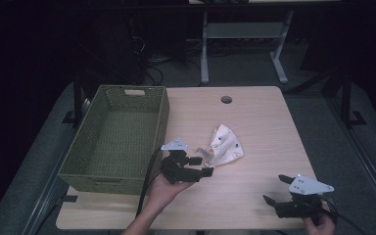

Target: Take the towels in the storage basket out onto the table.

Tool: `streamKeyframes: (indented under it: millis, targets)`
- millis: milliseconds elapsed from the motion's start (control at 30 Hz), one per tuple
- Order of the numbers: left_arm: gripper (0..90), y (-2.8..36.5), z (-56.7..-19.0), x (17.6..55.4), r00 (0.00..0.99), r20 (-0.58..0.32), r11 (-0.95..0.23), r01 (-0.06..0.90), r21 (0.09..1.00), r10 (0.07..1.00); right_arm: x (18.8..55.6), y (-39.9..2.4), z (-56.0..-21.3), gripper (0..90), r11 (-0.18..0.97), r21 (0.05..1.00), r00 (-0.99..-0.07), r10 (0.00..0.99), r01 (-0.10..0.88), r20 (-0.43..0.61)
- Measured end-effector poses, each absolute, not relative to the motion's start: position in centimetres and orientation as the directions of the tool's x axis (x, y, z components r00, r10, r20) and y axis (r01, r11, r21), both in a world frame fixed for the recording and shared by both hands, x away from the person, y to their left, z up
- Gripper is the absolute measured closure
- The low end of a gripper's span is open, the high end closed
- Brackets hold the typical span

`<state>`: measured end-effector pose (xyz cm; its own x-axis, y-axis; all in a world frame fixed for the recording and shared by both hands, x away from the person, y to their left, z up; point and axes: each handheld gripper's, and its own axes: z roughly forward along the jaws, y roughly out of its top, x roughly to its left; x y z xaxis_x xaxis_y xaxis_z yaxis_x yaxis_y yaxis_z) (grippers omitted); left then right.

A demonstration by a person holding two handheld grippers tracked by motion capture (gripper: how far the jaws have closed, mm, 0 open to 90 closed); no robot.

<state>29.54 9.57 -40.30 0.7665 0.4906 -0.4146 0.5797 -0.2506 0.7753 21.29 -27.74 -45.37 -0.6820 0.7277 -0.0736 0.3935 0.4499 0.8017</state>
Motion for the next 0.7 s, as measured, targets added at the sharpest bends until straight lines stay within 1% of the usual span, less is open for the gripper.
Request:
streamKeyframes:
  millis: [267,333,467,600,700]
  targets:
    - [33.5,10.2,-40.9,28.6,0.773,-0.402,-0.264,0.572,0.777,0.491,21.4,-27.6,-45.5,14.0,0.458,0.797,-0.683,0.726,0.393,-0.081]
    - [33.1,10.3,-41.1,28.3,0.773,-0.411,-0.263,0.575,0.775,0.483,21.5,-27.6,-45.6,14.0,0.453,0.797,-0.679,0.731,0.4,-0.074]
    - [32.5,10.3,-41.2,27.5,0.784,-0.387,-0.281,0.559,0.78,0.486,21.5,-27.5,-45.7,14.0,0.451,0.795,-0.677,0.733,0.407,-0.069]
    - [31.8,10.6,-41.8,27.1,0.777,-0.4,-0.272,0.569,0.776,0.486,21.6,-27.5,-45.8,14.0,0.452,0.793,-0.677,0.733,0.409,-0.069]
    - [31.3,10.7,-42.2,26.9,0.78,-0.389,-0.287,0.566,0.773,0.49,21.6,-27.5,-45.8,14.0,0.454,0.791,-0.677,0.733,0.411,-0.068]
